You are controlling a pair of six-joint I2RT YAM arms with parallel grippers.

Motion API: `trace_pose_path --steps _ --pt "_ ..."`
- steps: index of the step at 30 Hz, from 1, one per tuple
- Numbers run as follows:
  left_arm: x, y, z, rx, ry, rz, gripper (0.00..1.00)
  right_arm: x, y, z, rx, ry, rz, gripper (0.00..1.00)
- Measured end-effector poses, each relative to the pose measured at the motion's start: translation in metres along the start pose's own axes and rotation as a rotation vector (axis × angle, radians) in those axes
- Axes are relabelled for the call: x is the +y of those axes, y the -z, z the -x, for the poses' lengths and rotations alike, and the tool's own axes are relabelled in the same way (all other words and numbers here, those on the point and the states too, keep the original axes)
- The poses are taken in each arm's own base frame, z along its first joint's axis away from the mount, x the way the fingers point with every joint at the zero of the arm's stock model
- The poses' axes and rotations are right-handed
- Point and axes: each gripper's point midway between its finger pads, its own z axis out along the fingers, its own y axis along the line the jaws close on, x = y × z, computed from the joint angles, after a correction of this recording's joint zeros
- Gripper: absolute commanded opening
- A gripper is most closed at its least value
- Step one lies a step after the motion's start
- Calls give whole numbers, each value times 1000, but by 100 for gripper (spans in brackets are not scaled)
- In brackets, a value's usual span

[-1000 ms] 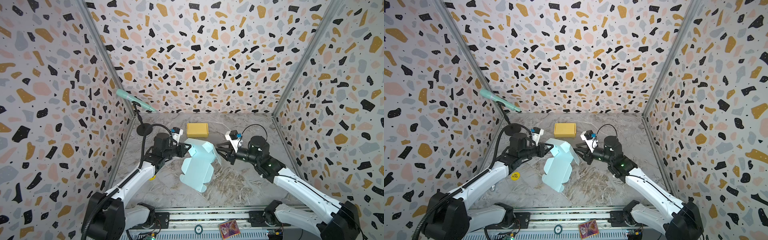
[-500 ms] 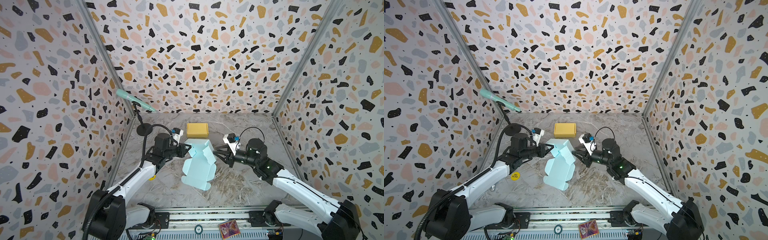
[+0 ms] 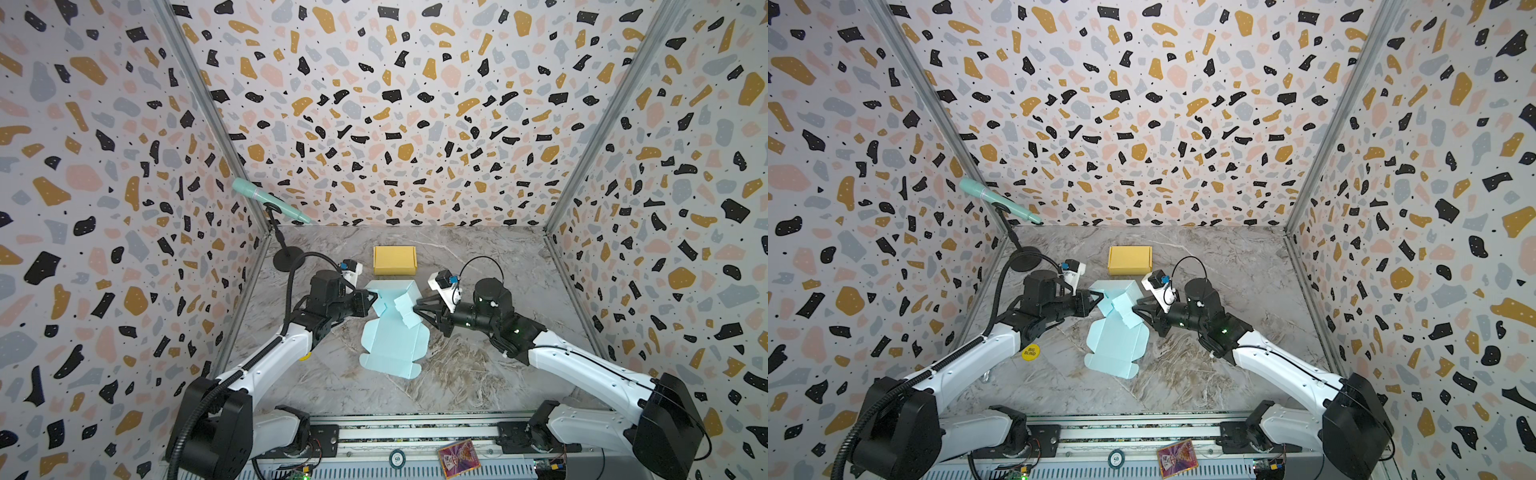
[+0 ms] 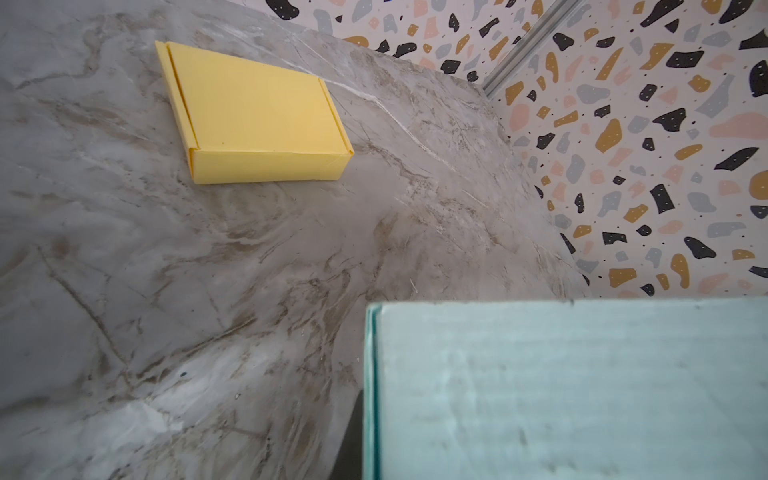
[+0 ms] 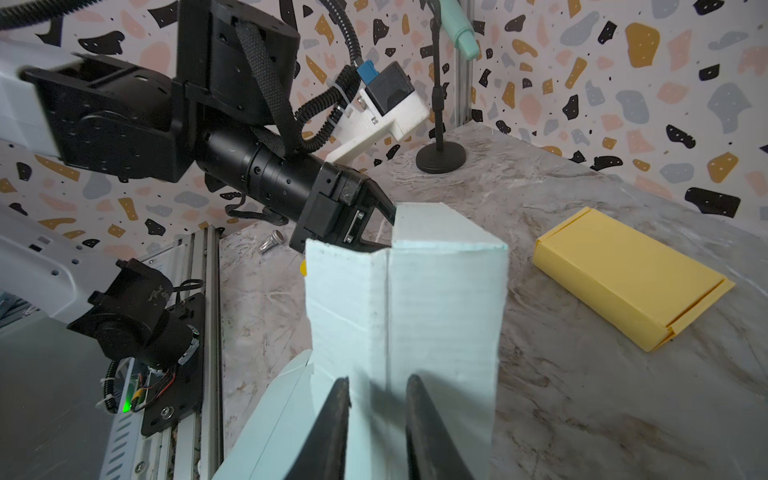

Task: Fold the paper box

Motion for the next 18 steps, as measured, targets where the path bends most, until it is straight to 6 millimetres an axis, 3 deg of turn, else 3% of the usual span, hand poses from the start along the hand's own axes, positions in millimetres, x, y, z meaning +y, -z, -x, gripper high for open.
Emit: trace_pose_path --steps 10,18 --pt "20 -2 -14 -2 71 98 0 -17 -29 14 33 18 -190 26" --pt "30 4 -16 -42 94 188 0 -33 -45 6 117 40 -382 26"
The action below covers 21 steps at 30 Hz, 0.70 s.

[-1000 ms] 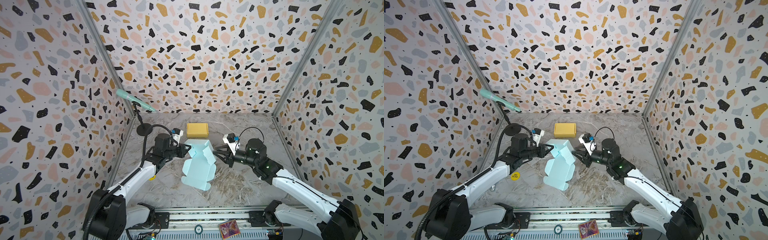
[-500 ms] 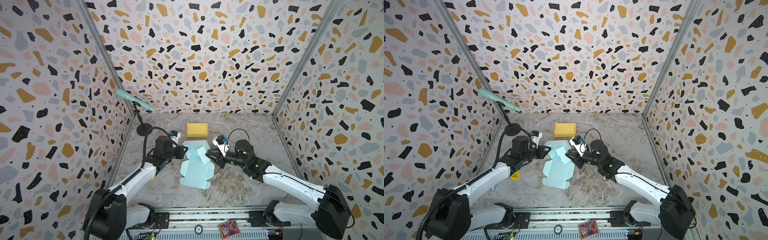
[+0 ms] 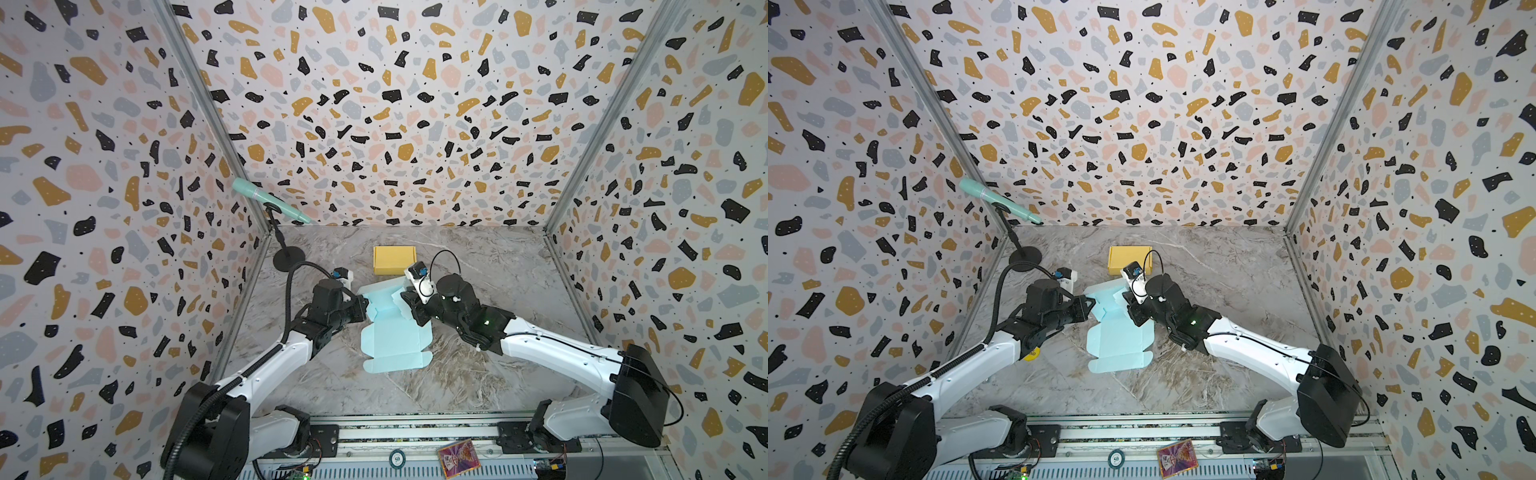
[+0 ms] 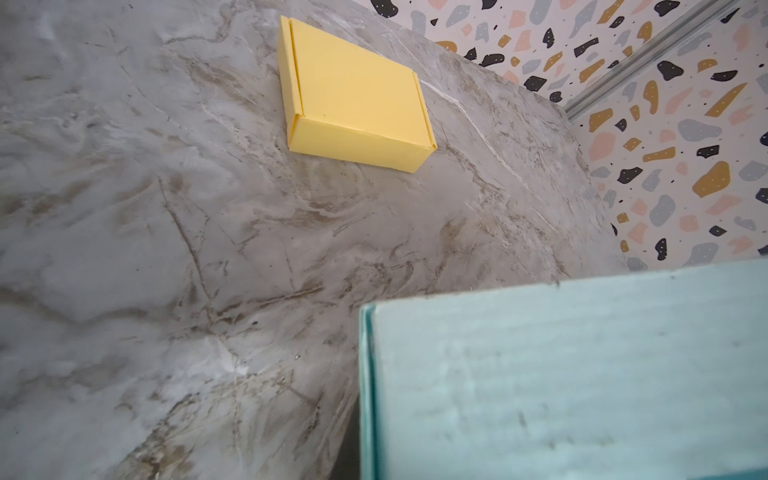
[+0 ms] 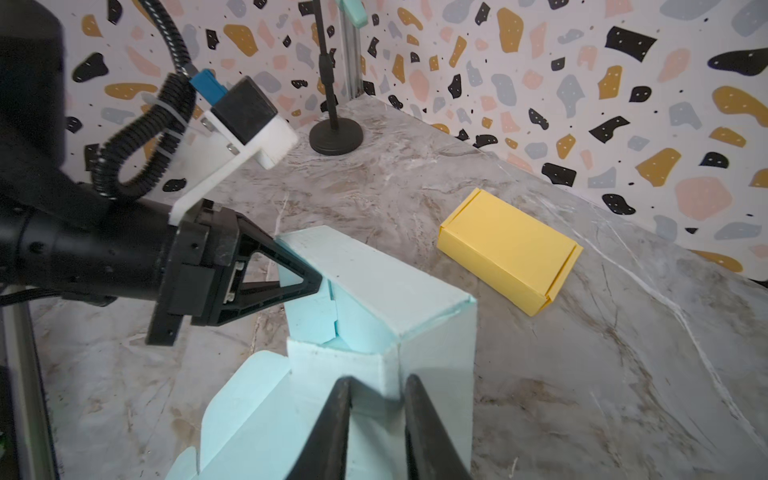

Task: Fold the paper box

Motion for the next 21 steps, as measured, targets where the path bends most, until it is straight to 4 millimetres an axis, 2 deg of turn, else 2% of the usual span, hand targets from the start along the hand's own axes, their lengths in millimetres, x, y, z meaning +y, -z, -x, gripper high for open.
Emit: trace_pose_path --steps 13,21 --pt "-4 -1 -9 2 -18 33 0 -21 -10 -34 127 40 -201 27" --pt "-9 -3 -10 -10 -10 45 0 -29 -15 -31 142 89 -346 24"
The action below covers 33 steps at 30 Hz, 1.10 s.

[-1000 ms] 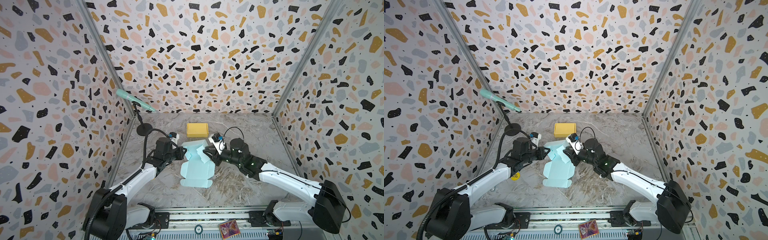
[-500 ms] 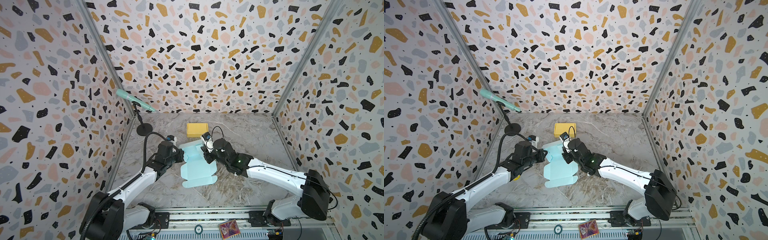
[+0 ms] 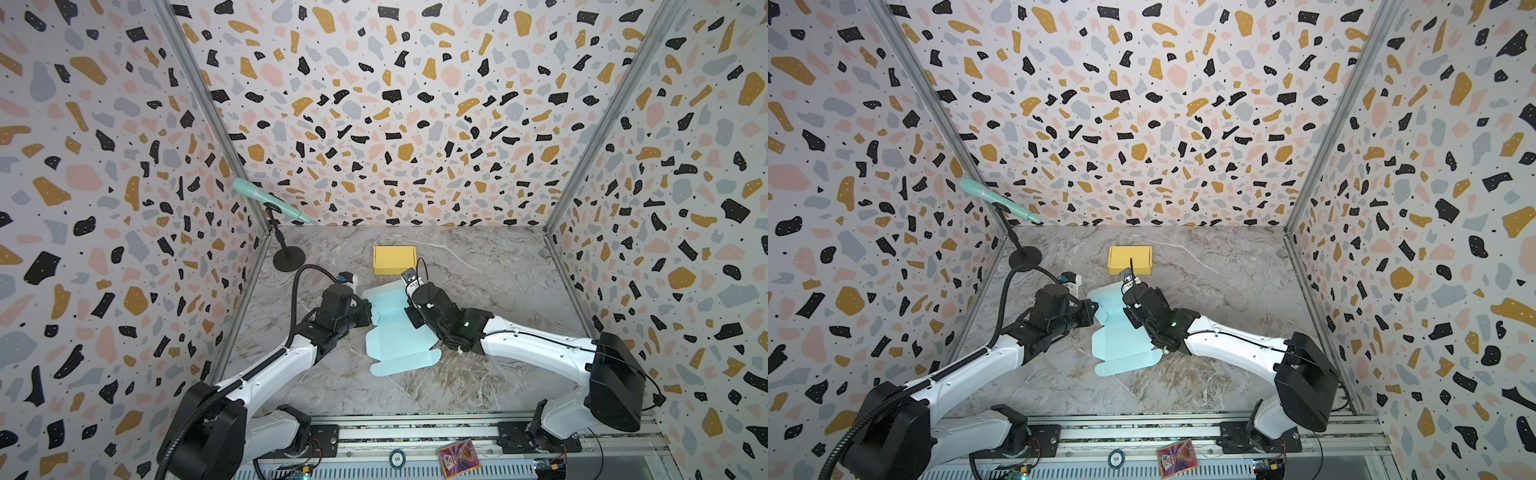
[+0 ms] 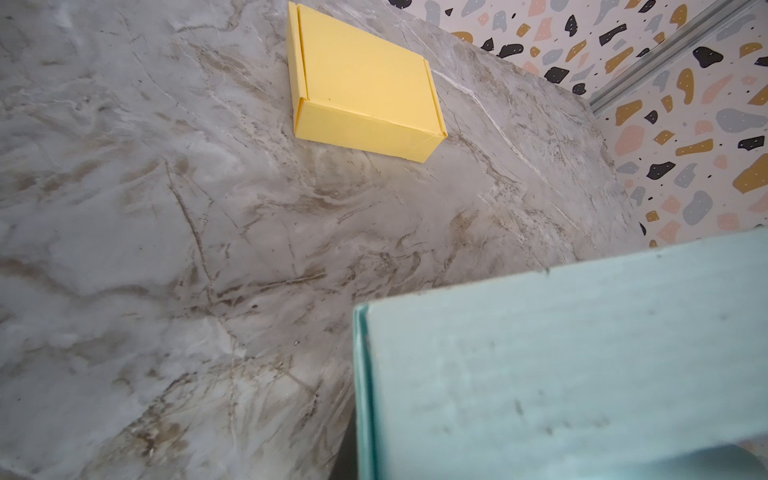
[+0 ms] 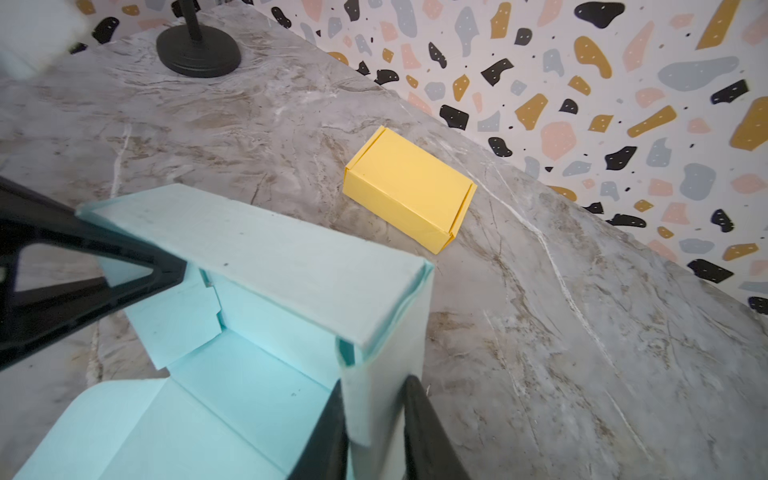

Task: Fold the paper box

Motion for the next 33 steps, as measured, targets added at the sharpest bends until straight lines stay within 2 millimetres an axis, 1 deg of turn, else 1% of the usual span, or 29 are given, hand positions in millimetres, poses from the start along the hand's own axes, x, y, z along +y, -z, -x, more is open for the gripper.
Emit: trace_pose_path --steps 5,9,11,13,17,20,23,26,33 --pt "-2 -3 -2 0 11 9 0 -4 -7 -3 24 50 -131 23" --pt "-4 -5 -6 7 17 7 0 -5 -6 -10 34 106 -225 21" --pt "-4 -7 -7 11 20 7 0 -7 -6 -12 36 123 -253 17" --pt "-5 -9 -8 14 24 5 0 -11 -6 -12 38 135 -282 10" --pt "-8 -13 -9 16 37 -6 0 -17 -7 -12 38 147 -328 3" --pt "-9 -14 -10 17 43 -8 0 -19 -9 -11 40 160 -349 4" --pt "-8 -14 -10 16 47 -6 0 -19 -11 -11 43 168 -363 8" --pt "-8 -15 -10 16 52 -4 0 -19 -12 -11 42 170 -374 9" --pt "-11 -16 -10 8 61 -3 0 -22 -14 -9 33 172 -388 0"
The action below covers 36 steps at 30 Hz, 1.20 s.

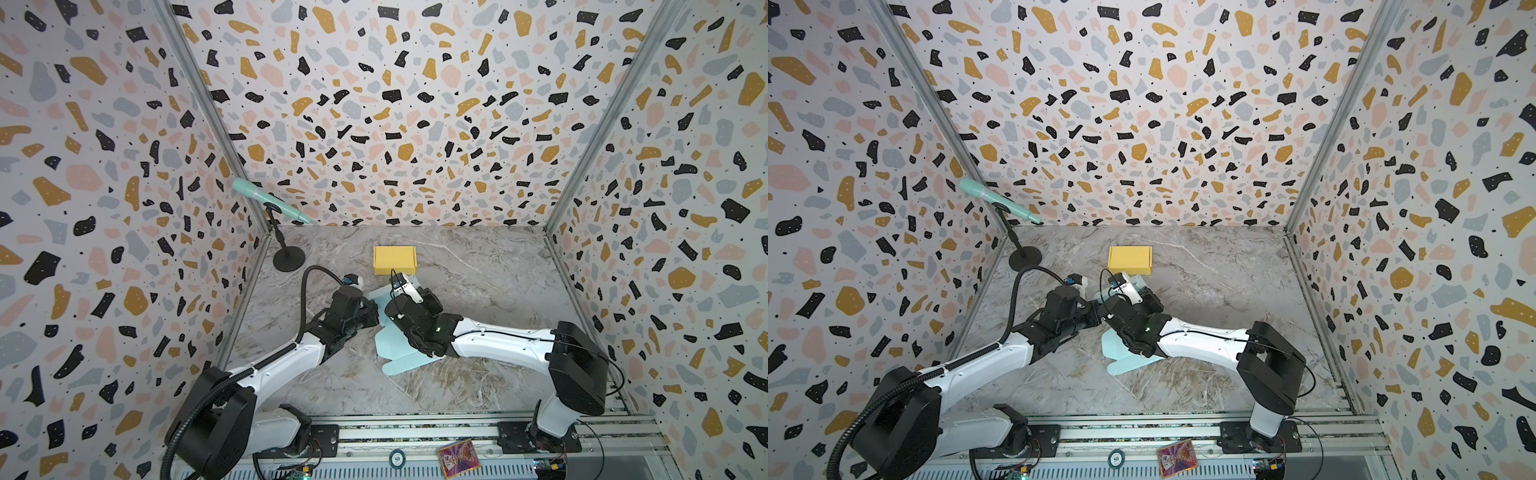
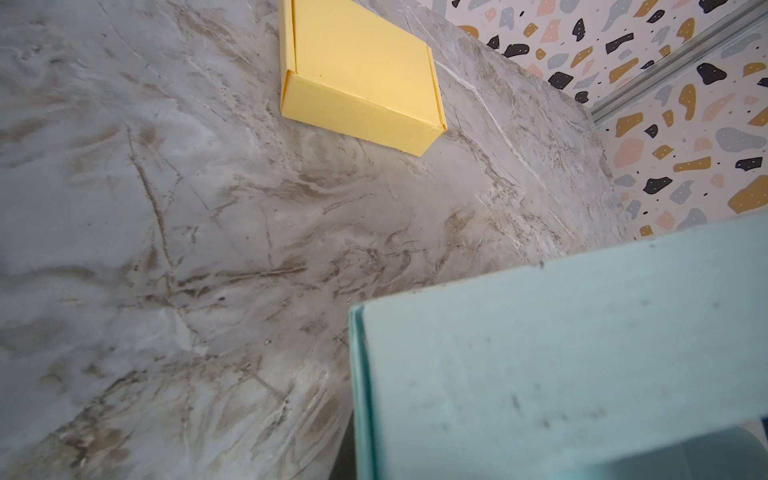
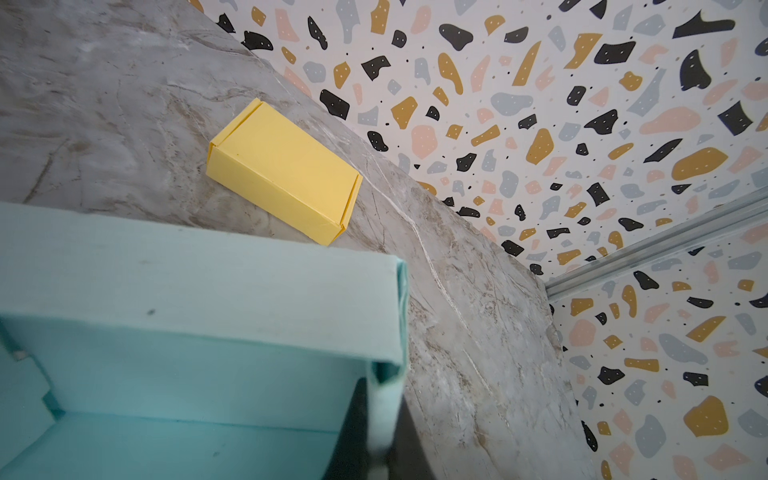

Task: Fold the paper box

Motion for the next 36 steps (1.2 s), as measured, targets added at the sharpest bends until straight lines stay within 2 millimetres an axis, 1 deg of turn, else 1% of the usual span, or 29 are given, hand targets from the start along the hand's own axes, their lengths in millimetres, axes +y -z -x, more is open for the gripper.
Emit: trace_pose_path --steps 4,8,10,15,17,19,25,32,36 --pt "-3 0 1 -11 2 -4 0 -3 -2 2 -6 -4 -12 1" --pt "-6 0 4 -27 7 -8 0 -6 -1 4 -11 -8 -28 9" --pt "-7 0 5 -34 8 -9 0 -7 -1 5 -14 -12 -33 11" --pt "-9 0 5 -37 7 -14 0 -9 -2 5 -16 -15 -44 12" --pt "-9 0 5 -38 7 -16 0 -10 -2 5 -16 -14 -46 8" --pt "-9 0 6 -41 8 -16 0 -10 -2 6 -19 -17 -46 5" --pt "-10 0 8 -51 10 -17 0 -11 -3 8 -26 -23 -50 5" --pt "-11 0 8 -53 7 -16 0 -12 -2 7 -31 -28 -54 15" --pt "-15 -1 7 -53 2 -30 0 -15 2 6 -38 -34 -43 23"
